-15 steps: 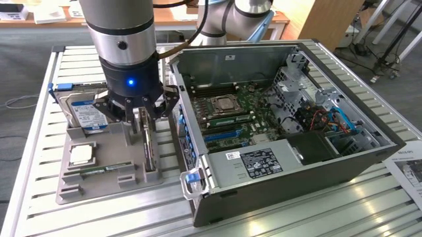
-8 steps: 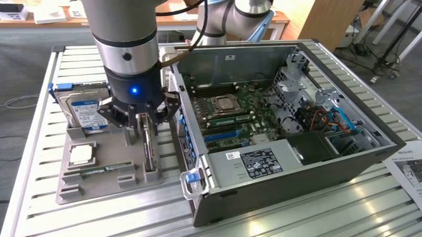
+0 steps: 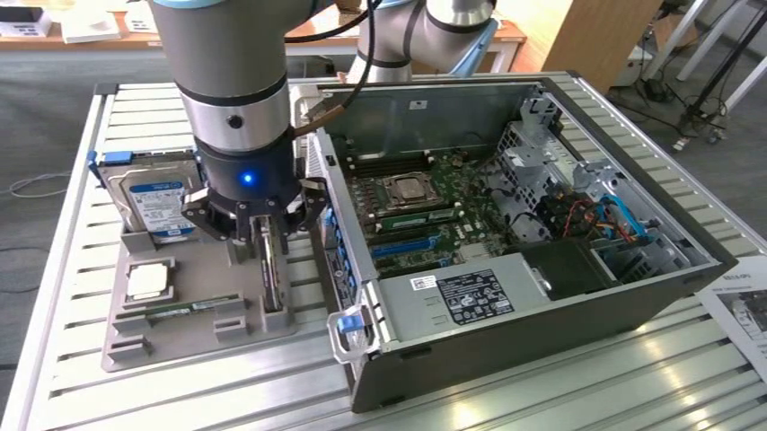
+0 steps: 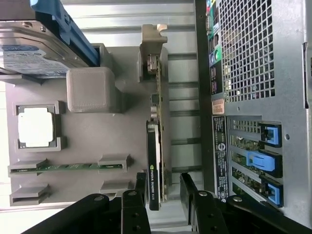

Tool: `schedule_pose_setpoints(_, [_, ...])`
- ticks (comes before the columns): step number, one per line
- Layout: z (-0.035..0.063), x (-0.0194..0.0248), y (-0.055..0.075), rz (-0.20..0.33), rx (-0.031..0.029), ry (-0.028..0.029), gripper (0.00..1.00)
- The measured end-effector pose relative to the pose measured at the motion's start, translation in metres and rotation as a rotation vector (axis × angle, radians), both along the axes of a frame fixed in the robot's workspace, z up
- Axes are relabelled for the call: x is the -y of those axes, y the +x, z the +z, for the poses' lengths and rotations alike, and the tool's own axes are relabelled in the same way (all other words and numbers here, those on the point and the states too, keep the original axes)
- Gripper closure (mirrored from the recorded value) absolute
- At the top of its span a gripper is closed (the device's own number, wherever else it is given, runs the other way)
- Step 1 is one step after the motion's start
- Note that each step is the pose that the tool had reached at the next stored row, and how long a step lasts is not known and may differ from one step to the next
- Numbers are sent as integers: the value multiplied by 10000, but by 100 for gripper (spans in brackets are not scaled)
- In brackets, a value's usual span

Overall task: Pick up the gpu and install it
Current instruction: 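Pick up the gpu and move the gpu toward the slot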

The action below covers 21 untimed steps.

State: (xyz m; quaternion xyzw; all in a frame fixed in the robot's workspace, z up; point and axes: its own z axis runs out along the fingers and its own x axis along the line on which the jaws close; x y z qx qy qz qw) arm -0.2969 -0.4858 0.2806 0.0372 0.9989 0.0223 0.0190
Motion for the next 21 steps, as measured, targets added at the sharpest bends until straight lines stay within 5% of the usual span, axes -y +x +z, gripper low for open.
schedule_pose_setpoints(17, [-307, -7, -1, -1, 86, 0, 51])
schedule_pose_setpoints(21, [-357, -62, 0, 0, 122, 33, 51])
